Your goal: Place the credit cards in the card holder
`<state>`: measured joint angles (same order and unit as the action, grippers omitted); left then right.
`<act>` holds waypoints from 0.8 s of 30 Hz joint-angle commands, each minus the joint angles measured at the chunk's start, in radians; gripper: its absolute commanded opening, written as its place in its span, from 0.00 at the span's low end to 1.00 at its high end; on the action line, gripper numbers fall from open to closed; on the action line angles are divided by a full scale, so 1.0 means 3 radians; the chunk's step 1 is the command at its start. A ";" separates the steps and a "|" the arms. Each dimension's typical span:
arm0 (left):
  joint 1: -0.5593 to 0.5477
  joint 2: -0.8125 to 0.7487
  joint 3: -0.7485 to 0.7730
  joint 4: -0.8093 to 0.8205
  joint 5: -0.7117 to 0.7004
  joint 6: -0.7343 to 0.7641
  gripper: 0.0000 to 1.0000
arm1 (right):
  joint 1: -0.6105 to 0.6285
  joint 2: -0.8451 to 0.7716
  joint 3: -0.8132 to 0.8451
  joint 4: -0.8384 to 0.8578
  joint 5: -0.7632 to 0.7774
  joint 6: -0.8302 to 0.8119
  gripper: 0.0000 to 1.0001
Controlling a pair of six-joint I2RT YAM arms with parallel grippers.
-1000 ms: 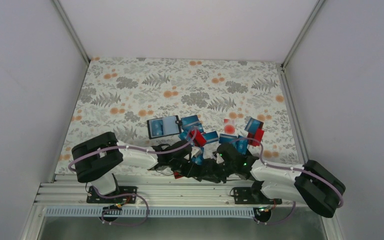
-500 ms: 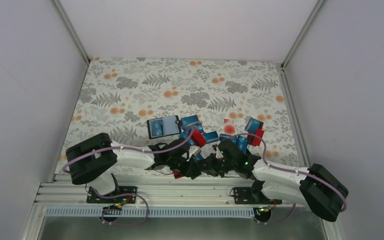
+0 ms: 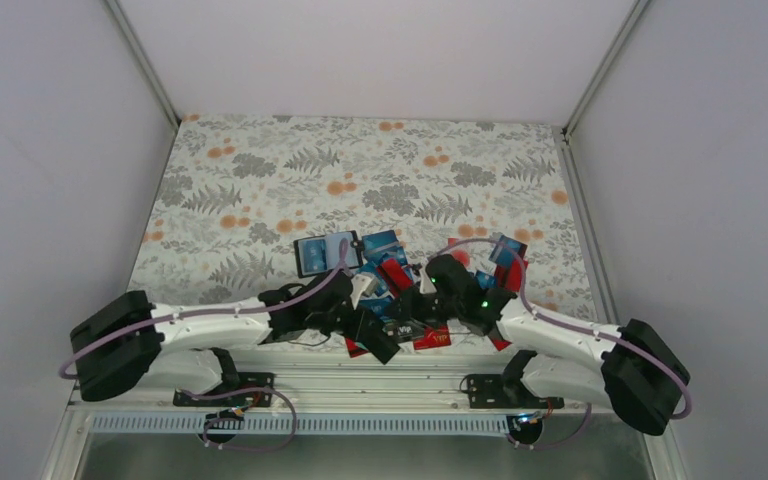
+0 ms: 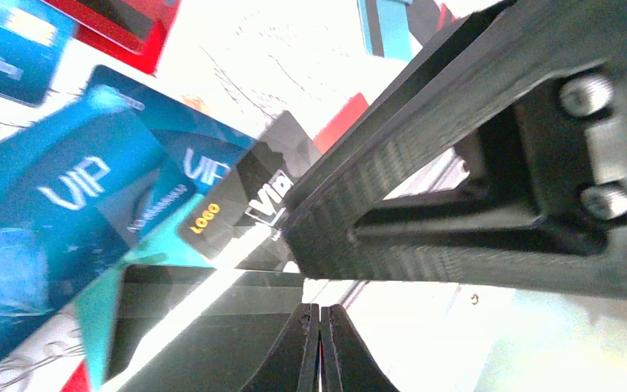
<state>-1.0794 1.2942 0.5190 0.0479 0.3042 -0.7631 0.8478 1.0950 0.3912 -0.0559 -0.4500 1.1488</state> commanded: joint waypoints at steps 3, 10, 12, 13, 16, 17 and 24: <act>-0.0022 -0.0122 -0.0034 -0.0621 -0.0524 0.0195 0.03 | -0.0039 0.0319 0.0451 -0.0970 -0.0033 -0.0875 0.25; -0.0029 0.0183 0.0012 -0.0522 -0.0513 0.0302 0.02 | 0.0013 0.0235 0.0111 -0.0960 -0.0563 -0.0656 0.61; -0.0029 0.0249 0.0038 -0.0499 -0.0515 0.0307 0.02 | 0.0028 0.0162 0.0027 -0.0888 -0.0648 -0.0536 0.66; -0.0028 0.0293 0.0046 -0.0490 -0.0519 0.0311 0.02 | 0.0036 0.0142 -0.0026 -0.0812 -0.0694 -0.0464 0.68; -0.0026 0.0375 0.0066 -0.0487 -0.0514 0.0317 0.02 | 0.0068 0.0173 -0.0127 -0.0617 -0.0749 -0.0283 0.69; -0.0032 0.0390 0.0058 -0.0483 -0.0512 0.0317 0.02 | 0.0077 0.0206 -0.0148 -0.0568 -0.0734 -0.0242 0.70; -0.0028 0.0424 -0.0029 -0.0361 -0.0423 0.0294 0.02 | 0.0221 0.0666 -0.0215 0.0081 -0.0776 0.0084 0.69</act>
<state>-1.0847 1.4094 0.5179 -0.0937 0.1665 -0.6880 0.8787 1.2228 0.3305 -0.1654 -0.6601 1.0996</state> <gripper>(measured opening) 0.025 0.690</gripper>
